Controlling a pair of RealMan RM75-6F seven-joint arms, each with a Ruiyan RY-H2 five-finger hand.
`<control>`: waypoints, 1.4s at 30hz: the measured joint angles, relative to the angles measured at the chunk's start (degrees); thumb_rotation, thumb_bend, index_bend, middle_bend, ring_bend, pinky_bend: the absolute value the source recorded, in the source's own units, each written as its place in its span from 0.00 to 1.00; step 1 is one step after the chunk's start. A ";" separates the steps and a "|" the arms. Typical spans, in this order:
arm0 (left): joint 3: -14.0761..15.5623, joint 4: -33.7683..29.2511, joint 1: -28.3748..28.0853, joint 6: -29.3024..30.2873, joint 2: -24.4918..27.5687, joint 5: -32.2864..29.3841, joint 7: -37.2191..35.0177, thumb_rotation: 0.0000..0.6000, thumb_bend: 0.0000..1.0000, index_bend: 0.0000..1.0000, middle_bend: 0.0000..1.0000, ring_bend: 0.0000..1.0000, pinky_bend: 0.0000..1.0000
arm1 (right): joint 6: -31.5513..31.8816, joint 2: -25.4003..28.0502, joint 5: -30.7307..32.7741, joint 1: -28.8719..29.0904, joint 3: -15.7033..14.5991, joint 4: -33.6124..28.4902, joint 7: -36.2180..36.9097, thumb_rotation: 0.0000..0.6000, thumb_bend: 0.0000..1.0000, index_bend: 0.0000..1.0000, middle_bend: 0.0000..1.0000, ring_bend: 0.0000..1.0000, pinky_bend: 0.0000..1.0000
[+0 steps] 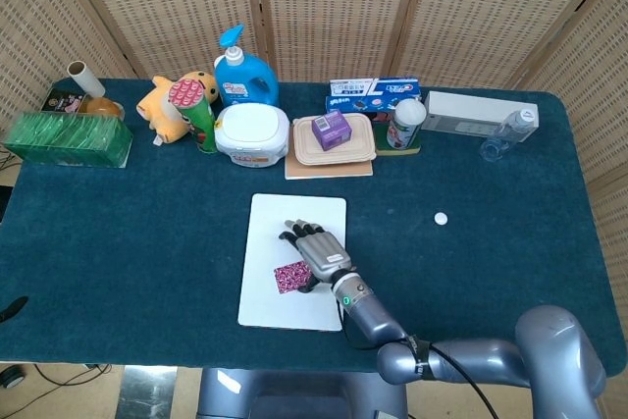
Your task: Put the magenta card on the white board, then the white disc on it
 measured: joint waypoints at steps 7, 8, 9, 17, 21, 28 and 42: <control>-0.03 0.02 -0.15 -0.29 0.09 -0.14 -0.09 1.00 0.10 0.00 0.00 0.00 0.00 | 1.72 5.67 -4.38 -2.03 -0.65 -2.30 1.47 1.00 0.15 0.24 0.04 0.00 0.10; -0.03 -0.02 -0.17 -0.29 0.08 -0.11 -0.01 1.00 0.10 0.00 0.00 0.00 0.00 | 1.89 6.69 -5.10 -2.47 -0.86 -2.40 1.82 1.00 0.17 0.26 0.04 0.00 0.10; -0.02 -0.04 -0.16 -0.27 0.06 -0.08 0.07 1.00 0.10 0.00 0.00 0.00 0.00 | 2.03 7.76 -5.76 -2.94 -1.10 -2.40 2.21 1.00 0.19 0.28 0.04 0.00 0.10; 0.03 -0.78 -0.20 -0.35 -0.21 -0.17 1.86 1.00 0.10 0.00 0.00 0.00 0.00 | -0.06 15.75 -9.08 -6.70 -3.19 3.21 7.71 1.00 0.26 0.34 0.05 0.00 0.10; -0.09 -1.37 -0.27 -0.58 -0.38 -0.71 2.97 1.00 0.10 0.00 0.00 0.00 0.00 | -2.93 17.03 -10.43 -8.22 -4.18 8.76 11.64 1.00 0.28 0.35 0.05 0.00 0.11; -0.37 -2.24 -0.47 -1.03 -0.65 -1.63 4.65 1.00 0.10 0.00 0.00 0.00 0.00 | -8.40 17.46 -14.61 -11.37 -5.91 18.90 20.77 1.00 0.30 0.37 0.05 0.00 0.12; -0.52 -2.41 -0.36 -0.97 -0.75 -2.02 4.87 1.00 0.10 0.00 0.00 0.00 0.00 | -11.83 15.51 -20.95 -13.93 -6.14 27.80 28.63 1.00 0.30 0.40 0.05 0.00 0.14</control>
